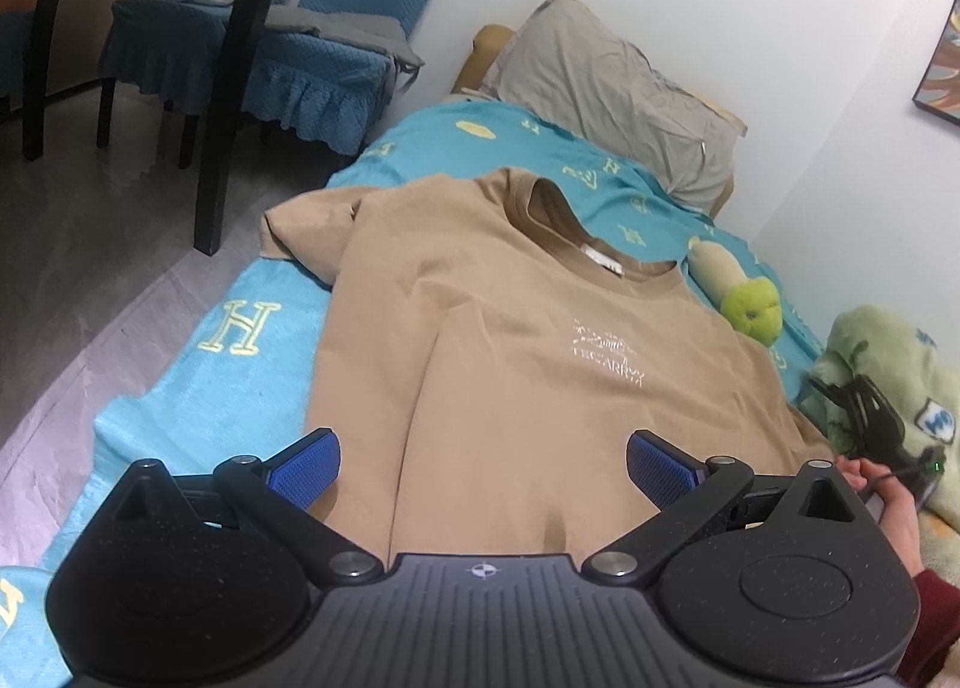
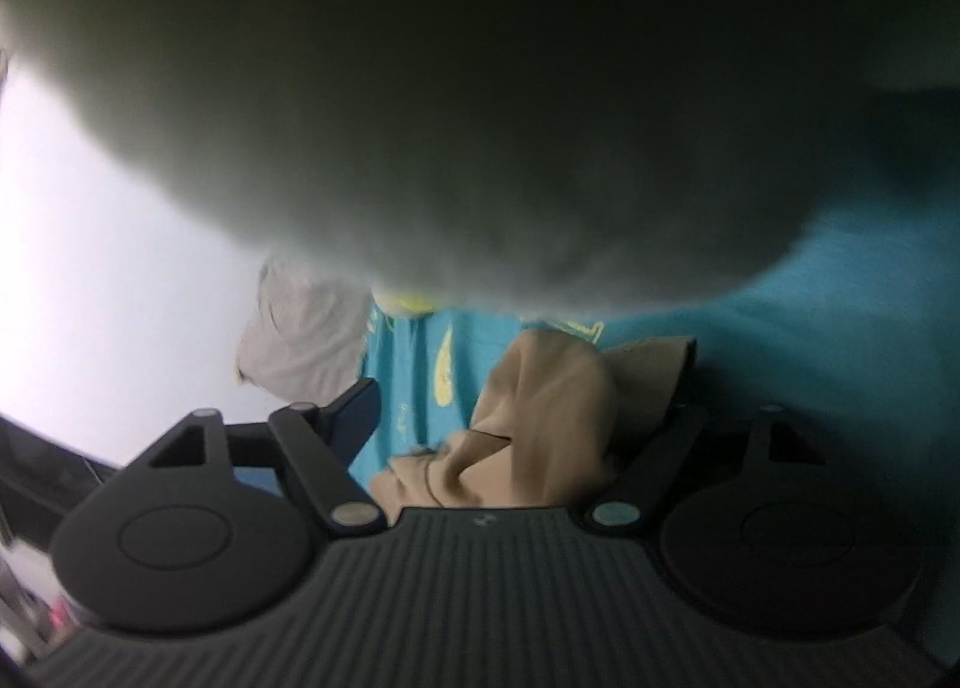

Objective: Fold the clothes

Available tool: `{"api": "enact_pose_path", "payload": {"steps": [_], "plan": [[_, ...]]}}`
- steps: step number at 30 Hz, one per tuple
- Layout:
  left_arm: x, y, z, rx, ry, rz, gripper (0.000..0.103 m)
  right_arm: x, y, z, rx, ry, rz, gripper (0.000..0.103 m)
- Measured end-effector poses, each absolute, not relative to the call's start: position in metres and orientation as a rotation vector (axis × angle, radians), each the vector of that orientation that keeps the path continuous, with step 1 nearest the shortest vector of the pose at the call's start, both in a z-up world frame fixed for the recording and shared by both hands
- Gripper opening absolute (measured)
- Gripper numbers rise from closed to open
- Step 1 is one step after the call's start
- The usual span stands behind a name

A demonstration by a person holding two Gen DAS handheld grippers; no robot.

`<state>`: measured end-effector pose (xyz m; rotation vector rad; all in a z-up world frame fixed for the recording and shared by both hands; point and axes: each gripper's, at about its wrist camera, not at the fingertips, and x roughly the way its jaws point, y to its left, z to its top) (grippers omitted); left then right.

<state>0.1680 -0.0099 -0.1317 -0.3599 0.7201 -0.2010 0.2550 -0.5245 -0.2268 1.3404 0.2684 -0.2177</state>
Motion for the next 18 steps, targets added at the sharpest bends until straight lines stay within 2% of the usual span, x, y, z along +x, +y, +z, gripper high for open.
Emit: {"api": "enact_pose_path", "payload": {"steps": [1,3,5,10,13,18], "plan": [[0.169,-0.01,-0.133,-0.359,0.718,-0.199,0.102,0.258,-0.525,-0.225,1.332,0.284,-0.216,0.063],[0.171,-0.01,-0.135,-0.36,0.713,-0.195,0.102,0.26,-0.524,-0.222,1.335,0.288,-0.244,0.028],[0.172,-0.009,-0.137,-0.365,0.713,-0.191,0.102,0.257,-0.52,-0.21,1.28,0.279,-0.284,0.012],[0.171,-0.008,-0.137,-0.354,0.712,-0.17,0.102,0.247,-0.489,-0.141,0.867,0.206,-0.421,0.011],[0.169,-0.008,-0.134,-0.332,0.702,-0.155,0.102,0.238,-0.472,-0.112,0.721,0.161,-0.468,0.011],[0.168,-0.01,-0.133,-0.286,0.695,-0.139,0.102,0.225,-0.485,-0.11,0.847,0.135,-0.434,0.011]]}}
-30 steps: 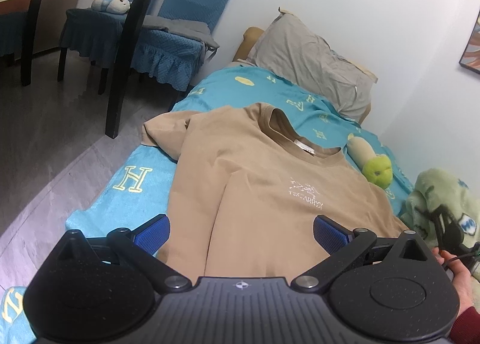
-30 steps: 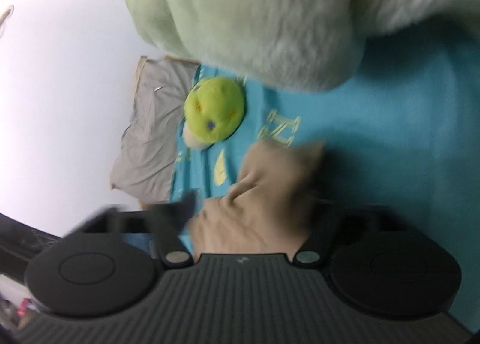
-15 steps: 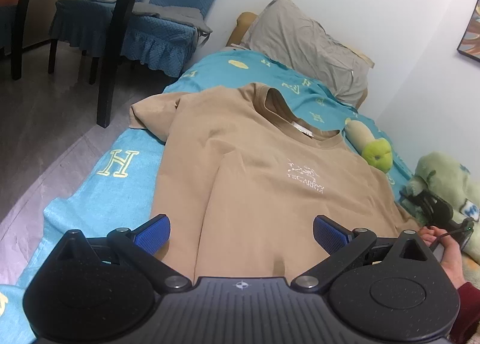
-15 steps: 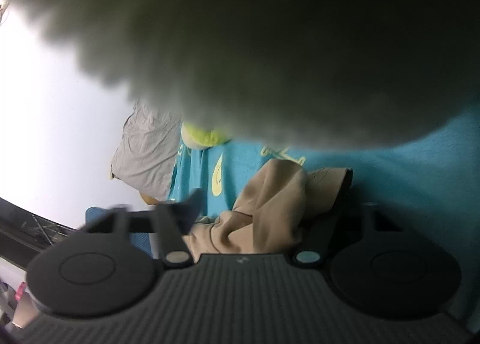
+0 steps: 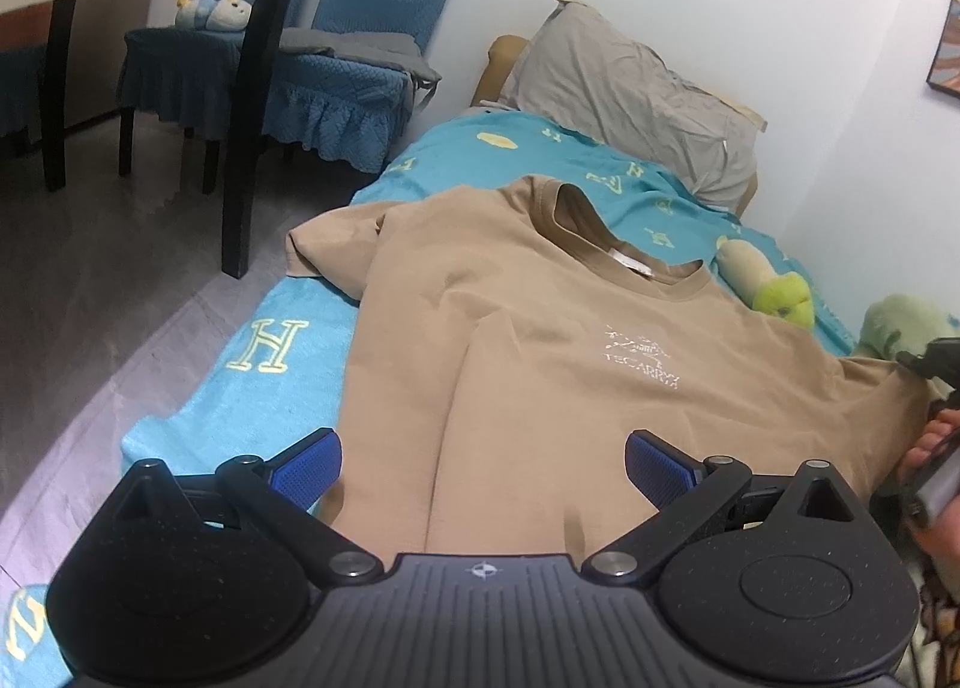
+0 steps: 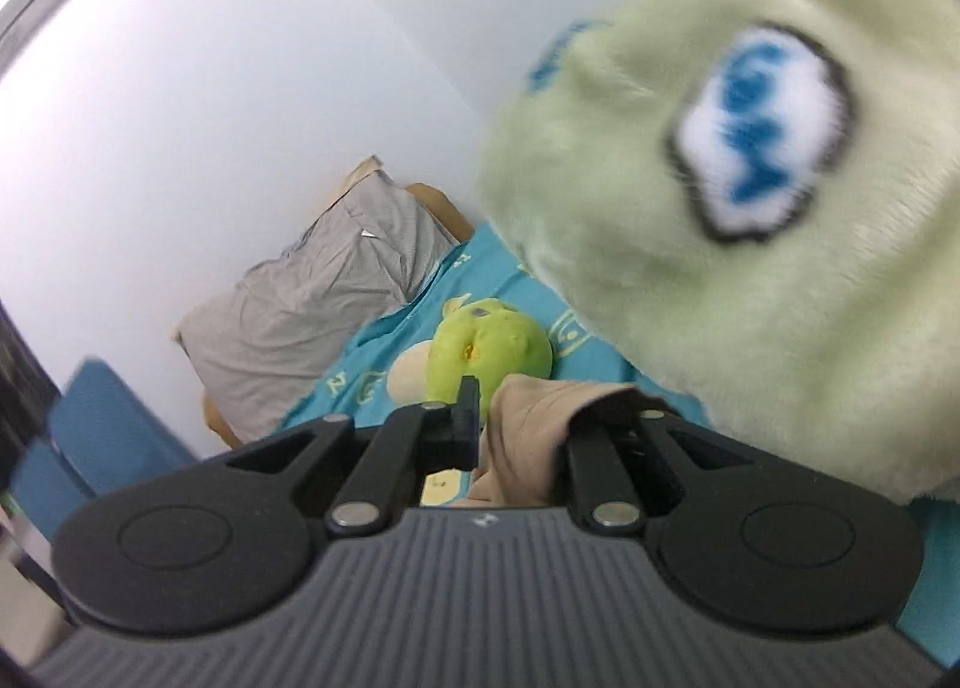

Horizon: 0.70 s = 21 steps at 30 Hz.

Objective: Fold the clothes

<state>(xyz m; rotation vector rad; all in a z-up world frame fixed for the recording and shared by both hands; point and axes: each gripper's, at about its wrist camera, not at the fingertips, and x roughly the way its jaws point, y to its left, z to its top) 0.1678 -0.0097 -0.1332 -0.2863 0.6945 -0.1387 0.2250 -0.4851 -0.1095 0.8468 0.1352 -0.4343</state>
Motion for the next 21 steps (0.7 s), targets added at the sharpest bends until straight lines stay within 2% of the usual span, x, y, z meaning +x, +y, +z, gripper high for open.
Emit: {"api": "enact_pose_path", "payload": {"steps": [10,14,16,18,20,21], "plan": [[0.166,-0.006,-0.127,-0.309,0.665,-0.192,0.102,0.238,-0.513,-0.124,1.161,0.194,-0.191,0.014],[0.168,-0.005,-0.126,-0.325,0.66,-0.211,0.102,0.242,-0.509,-0.132,1.119,0.26,-0.197,0.014],[0.17,-0.003,-0.128,-0.344,0.67,-0.213,0.102,0.25,-0.507,-0.145,1.138,0.306,-0.224,0.025],[0.172,0.0,-0.13,-0.364,0.68,-0.21,0.102,0.258,-0.504,-0.156,1.136,0.365,-0.253,0.06],[0.174,0.004,-0.133,-0.382,0.689,-0.202,0.102,0.278,-0.502,-0.165,1.072,0.385,-0.28,0.071],[0.176,0.006,-0.135,-0.398,0.697,-0.199,0.102,0.29,-0.502,-0.171,1.037,0.387,-0.292,0.072]]}}
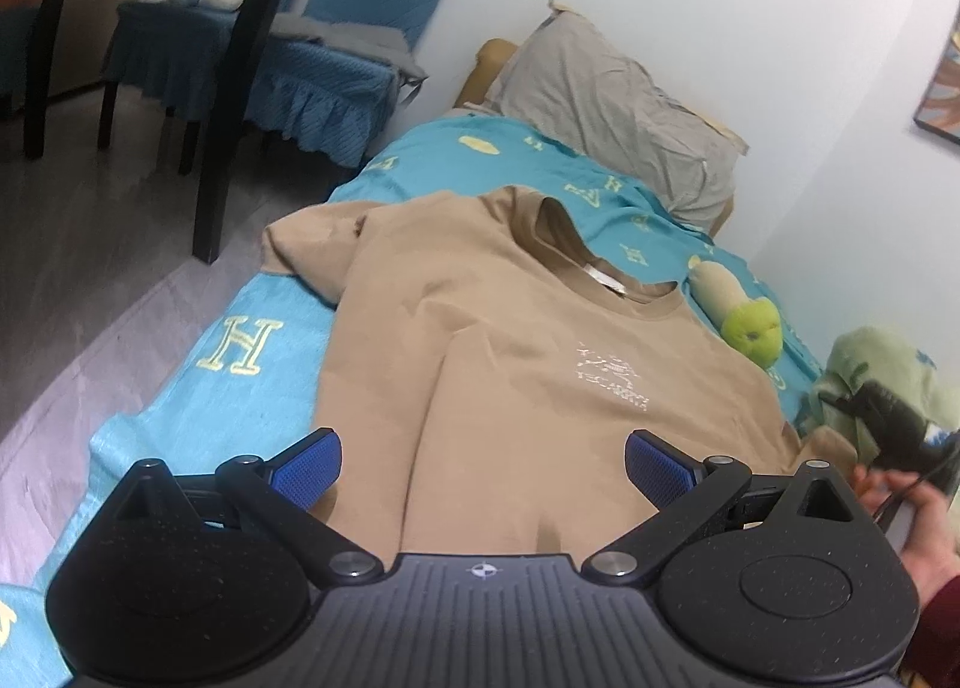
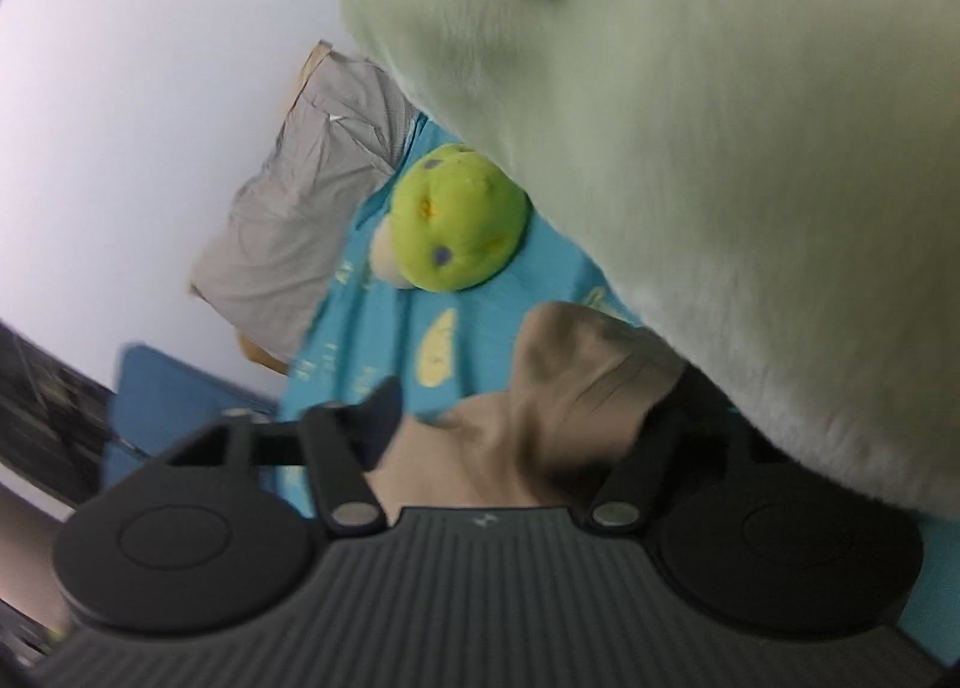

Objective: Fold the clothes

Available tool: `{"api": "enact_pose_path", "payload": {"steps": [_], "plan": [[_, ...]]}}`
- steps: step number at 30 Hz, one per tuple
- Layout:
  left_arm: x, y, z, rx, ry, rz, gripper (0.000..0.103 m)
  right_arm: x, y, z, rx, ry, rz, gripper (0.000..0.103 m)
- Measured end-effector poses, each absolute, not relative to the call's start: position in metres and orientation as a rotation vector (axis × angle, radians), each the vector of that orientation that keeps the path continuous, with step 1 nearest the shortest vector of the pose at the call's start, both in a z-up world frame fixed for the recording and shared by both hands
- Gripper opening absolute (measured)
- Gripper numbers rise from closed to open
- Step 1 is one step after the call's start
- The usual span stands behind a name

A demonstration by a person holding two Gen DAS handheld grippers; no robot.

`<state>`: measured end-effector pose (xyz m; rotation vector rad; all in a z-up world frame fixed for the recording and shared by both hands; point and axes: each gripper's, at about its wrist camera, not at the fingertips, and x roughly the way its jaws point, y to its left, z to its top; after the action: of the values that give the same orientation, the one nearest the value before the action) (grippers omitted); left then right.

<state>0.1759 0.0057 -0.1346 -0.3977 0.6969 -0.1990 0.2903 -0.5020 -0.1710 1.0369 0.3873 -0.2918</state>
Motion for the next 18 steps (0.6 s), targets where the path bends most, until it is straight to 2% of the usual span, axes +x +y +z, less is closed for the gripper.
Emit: {"api": "enact_pose_path", "payload": {"steps": [7,8,9,10,11,14,18], "plan": [[0.191,0.011,-0.15,-0.464,0.745,-0.199,0.102,0.328,-0.501,-0.193,0.987,0.4,-0.327,0.07],[0.192,0.01,-0.151,-0.462,0.748,-0.199,0.102,0.33,-0.501,-0.193,0.996,0.409,-0.31,0.06],[0.193,0.009,-0.153,-0.459,0.751,-0.2,0.102,0.332,-0.501,-0.193,0.997,0.421,-0.307,0.045],[0.194,0.009,-0.154,-0.458,0.752,-0.202,0.101,0.335,-0.499,-0.191,0.984,0.425,-0.315,0.037],[0.195,0.008,-0.155,-0.456,0.754,-0.203,0.101,0.339,-0.495,-0.188,0.965,0.423,-0.323,0.02],[0.196,0.005,-0.156,-0.448,0.748,-0.203,0.101,0.336,-0.482,-0.164,0.828,0.356,-0.355,0.01],[0.192,0.007,-0.151,-0.451,0.729,-0.203,0.101,0.289,-0.478,-0.123,0.632,0.261,-0.48,0.008]]}}
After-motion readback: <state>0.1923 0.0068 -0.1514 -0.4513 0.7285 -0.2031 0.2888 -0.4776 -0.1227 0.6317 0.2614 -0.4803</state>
